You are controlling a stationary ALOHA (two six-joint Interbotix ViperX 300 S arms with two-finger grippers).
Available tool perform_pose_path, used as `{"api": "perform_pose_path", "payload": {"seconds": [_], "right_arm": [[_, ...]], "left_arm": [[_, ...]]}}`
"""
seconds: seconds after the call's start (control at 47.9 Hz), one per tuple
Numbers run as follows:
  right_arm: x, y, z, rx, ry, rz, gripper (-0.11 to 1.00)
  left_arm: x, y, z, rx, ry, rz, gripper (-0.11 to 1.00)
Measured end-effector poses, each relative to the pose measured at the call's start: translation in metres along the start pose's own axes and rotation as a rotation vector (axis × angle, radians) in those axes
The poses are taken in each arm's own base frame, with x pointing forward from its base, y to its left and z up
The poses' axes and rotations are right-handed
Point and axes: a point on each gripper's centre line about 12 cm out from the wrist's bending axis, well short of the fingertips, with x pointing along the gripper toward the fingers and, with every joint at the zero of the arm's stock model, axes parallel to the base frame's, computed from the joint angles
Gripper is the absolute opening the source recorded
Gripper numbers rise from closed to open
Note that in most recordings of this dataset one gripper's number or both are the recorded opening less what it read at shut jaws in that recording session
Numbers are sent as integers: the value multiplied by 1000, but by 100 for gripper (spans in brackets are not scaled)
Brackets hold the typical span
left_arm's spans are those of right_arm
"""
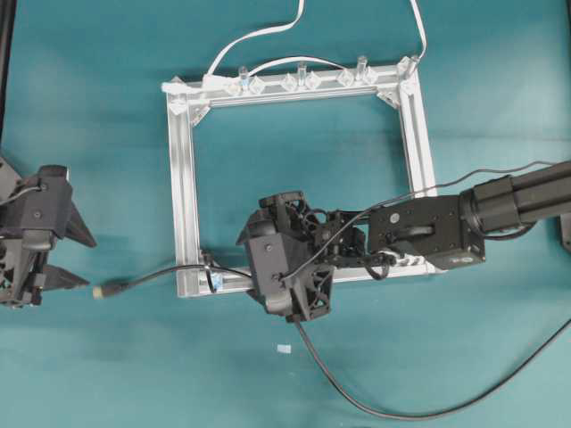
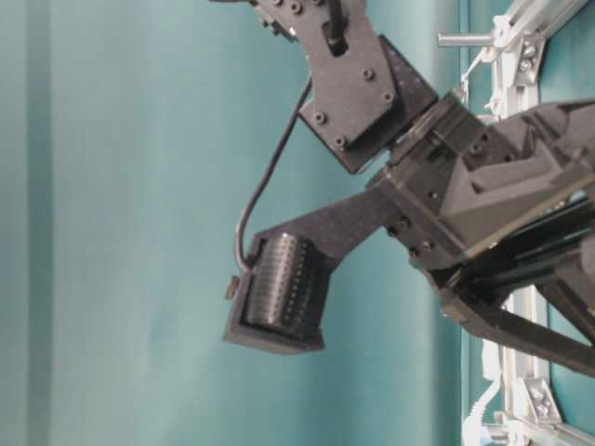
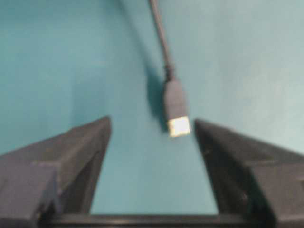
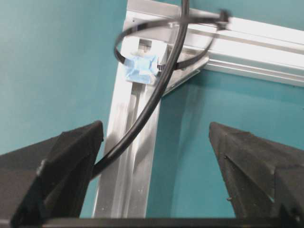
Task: Insert the wire through the string loop located on the left side.
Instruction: 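Release the cable from the left gripper and withdraw both grippers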
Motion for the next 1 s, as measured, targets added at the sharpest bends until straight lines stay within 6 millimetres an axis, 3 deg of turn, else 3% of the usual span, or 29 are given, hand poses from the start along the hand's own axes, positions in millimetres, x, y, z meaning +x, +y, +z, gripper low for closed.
{"api": "perform_pose_path", "payload": {"seconds": [0.584,1.002], "right_arm": [[-3,-1,4,-2,-11,-1,93],[-45,-29,31,29,-178,-85,93]], "left_arm": [[-9,-1,6,17,-57,-13,65],[-34,13,19,-15,-205,20,64]]}}
